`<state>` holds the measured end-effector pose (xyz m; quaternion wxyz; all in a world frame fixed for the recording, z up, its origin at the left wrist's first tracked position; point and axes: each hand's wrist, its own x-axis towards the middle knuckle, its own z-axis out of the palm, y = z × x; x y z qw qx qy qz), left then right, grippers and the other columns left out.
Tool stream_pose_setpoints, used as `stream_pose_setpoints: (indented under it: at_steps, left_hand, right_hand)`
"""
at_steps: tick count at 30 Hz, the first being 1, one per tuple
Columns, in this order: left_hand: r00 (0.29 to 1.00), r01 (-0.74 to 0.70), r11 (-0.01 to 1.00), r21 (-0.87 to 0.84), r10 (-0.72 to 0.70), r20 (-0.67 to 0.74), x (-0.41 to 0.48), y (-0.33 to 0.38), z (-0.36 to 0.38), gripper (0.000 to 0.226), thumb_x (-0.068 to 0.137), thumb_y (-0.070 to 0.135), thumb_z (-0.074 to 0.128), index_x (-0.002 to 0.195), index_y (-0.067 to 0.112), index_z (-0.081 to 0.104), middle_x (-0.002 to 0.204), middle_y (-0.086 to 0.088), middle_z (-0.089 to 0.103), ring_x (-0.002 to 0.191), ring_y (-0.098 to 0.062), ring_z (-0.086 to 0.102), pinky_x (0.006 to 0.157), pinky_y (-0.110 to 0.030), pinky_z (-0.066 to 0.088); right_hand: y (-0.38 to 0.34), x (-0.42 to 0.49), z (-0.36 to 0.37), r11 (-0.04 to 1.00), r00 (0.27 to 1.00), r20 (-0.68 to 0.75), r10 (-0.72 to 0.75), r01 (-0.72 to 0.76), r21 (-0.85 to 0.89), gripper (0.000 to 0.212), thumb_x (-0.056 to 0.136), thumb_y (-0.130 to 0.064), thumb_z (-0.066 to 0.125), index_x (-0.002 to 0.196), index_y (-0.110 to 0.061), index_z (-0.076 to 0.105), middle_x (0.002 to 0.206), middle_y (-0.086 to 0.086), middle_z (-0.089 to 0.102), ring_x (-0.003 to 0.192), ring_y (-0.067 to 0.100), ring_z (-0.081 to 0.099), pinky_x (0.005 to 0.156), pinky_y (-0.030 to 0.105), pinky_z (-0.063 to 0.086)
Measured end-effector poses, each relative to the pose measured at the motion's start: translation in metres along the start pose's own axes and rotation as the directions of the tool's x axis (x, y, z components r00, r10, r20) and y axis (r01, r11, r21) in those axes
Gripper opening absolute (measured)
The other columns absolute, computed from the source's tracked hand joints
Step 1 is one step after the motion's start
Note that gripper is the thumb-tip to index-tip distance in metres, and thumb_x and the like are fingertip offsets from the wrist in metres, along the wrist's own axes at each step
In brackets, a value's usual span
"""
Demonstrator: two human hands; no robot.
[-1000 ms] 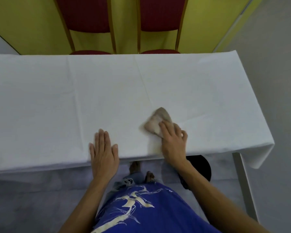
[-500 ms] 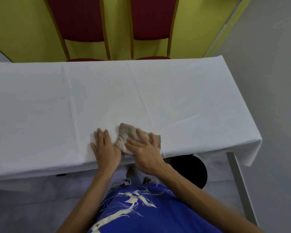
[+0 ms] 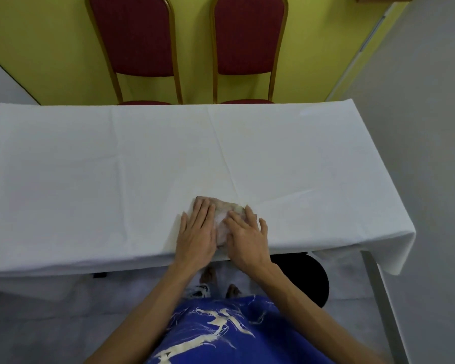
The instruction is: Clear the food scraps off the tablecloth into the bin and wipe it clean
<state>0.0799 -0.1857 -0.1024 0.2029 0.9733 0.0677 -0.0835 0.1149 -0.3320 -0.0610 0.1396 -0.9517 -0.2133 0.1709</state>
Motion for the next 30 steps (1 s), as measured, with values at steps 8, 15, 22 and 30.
stream_pose_setpoints:
  at_steps: [8,15,22,30]
  left_hand:
    - [0.987,0.160,0.987,-0.001,-0.160,0.004,-0.020,0.014,0.007,0.061,0.103,0.041,0.008,0.159,0.019,-0.005,0.166,0.004,-0.019,0.152,-0.011,-0.022,0.124,-0.046,-0.009]
    - [0.979,0.170,0.985,0.024,-0.172,0.109,-0.021,0.024,-0.007,0.065,0.106,0.030,0.028,0.158,0.014,-0.007,0.166,-0.002,-0.018,0.153,-0.015,-0.017,0.123,-0.039,-0.011]
    - [0.976,0.154,0.988,0.032,-0.157,0.154,-0.009,0.023,-0.044,0.060,0.101,0.021,0.035,0.158,0.012,0.018,0.168,-0.004,0.011,0.153,-0.022,0.018,0.126,-0.041,0.005]
    - [0.995,0.060,0.996,-0.063,-0.055,0.086,0.031,0.034,-0.124,0.057,0.105,0.025,0.039,0.159,0.017,0.019,0.166,-0.003,0.020,0.151,-0.025,0.025,0.122,-0.040,0.026]
  right_hand:
    - [0.004,-0.007,-0.002,0.998,0.998,0.017,-0.061,0.061,-0.020,0.049,0.094,-0.019,0.048,0.143,-0.024,0.044,0.160,-0.005,0.030,0.153,0.026,0.003,0.117,0.058,0.009]
    - [0.010,-0.014,0.006,0.996,0.996,-0.012,-0.091,0.091,-0.013,0.051,0.091,-0.031,0.059,0.141,-0.023,0.050,0.156,-0.003,0.038,0.151,0.028,0.015,0.116,0.059,0.018]
    - [0.007,-0.007,-0.009,0.995,0.993,-0.079,-0.084,0.088,0.038,0.027,0.086,-0.032,0.058,0.111,-0.029,0.069,0.125,-0.005,0.066,0.137,0.026,0.040,0.111,0.052,0.025]
    - [0.001,0.065,-0.070,0.994,0.986,-0.131,-0.107,0.108,0.007,0.032,0.092,-0.018,0.049,0.112,-0.022,0.072,0.109,0.002,0.074,0.112,0.027,0.058,0.095,0.042,0.043]
